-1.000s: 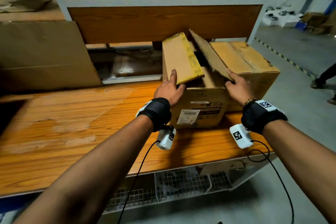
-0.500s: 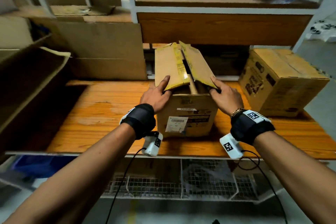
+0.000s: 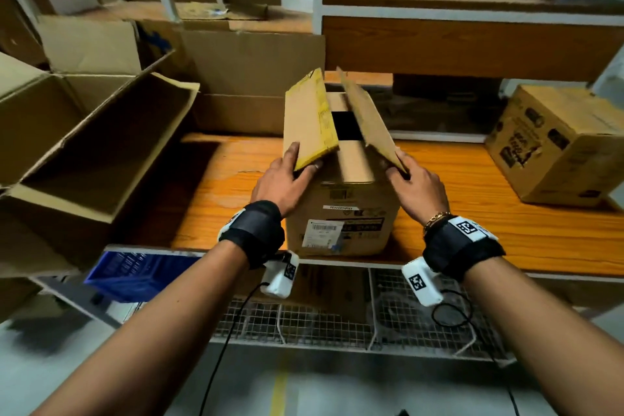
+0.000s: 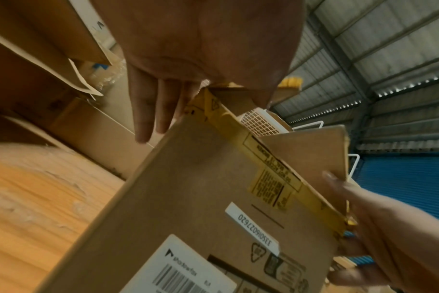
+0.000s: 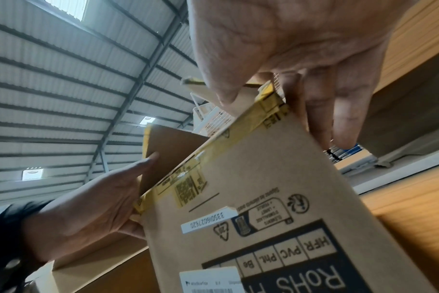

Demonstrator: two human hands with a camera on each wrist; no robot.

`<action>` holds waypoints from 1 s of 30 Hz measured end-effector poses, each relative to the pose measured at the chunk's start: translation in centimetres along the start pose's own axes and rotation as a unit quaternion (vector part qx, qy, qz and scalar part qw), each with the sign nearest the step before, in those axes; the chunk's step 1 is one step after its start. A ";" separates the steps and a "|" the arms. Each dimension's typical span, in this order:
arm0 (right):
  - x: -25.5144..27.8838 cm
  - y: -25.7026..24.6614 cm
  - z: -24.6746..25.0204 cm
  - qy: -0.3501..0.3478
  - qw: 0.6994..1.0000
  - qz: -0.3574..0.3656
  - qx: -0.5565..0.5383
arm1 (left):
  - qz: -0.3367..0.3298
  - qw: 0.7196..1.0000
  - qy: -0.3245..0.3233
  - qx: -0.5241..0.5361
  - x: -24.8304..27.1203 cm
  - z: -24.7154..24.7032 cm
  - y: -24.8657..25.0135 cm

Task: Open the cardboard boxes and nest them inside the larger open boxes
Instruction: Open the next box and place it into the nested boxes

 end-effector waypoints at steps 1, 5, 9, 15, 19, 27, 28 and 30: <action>0.0 0.2 0.2 0.000 1.000 -0.005 -0.020 | 0.006 1.000 0.026 0.007 0.1 0.8 -0.3; 0.2 0.3 1.9 0.016 0.998 0.002 -0.054 | -0.001 0.984 0.176 0.029 1.2 4.9 -0.7; -0.1 -0.2 4.4 0.060 0.997 0.049 -0.026 | -0.010 0.946 0.320 -0.056 2.7 9.0 0.0; 0.3 -2.4 7.8 0.145 0.973 0.170 0.058 | -0.041 0.889 0.284 -0.358 3.0 8.2 1.6; 1.0 -5.5 7.5 0.133 0.918 0.297 0.228 | -0.004 0.906 0.188 -0.379 1.7 6.6 0.3; -1.5 -2.5 5.6 0.040 0.916 0.157 0.367 | 0.044 0.989 0.027 -0.138 0.6 1.5 -3.1; -1.9 -1.2 5.1 -0.005 0.942 0.116 0.315 | 0.049 0.994 0.023 -0.093 0.4 0.8 -3.5; -1.9 0.8 3.1 -0.082 0.983 0.032 0.159 | 0.064 0.998 0.019 -0.008 0.2 -0.4 -3.8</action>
Point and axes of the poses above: each hand's wrist, its own x-axis away from the middle knuckle, its own z-axis out of the back of the hand, y = z × x, the point moved 9 cm from there along -x, towards the middle knuckle, and after that the axes turned 12 degrees about -x, right-handed, at the moved point
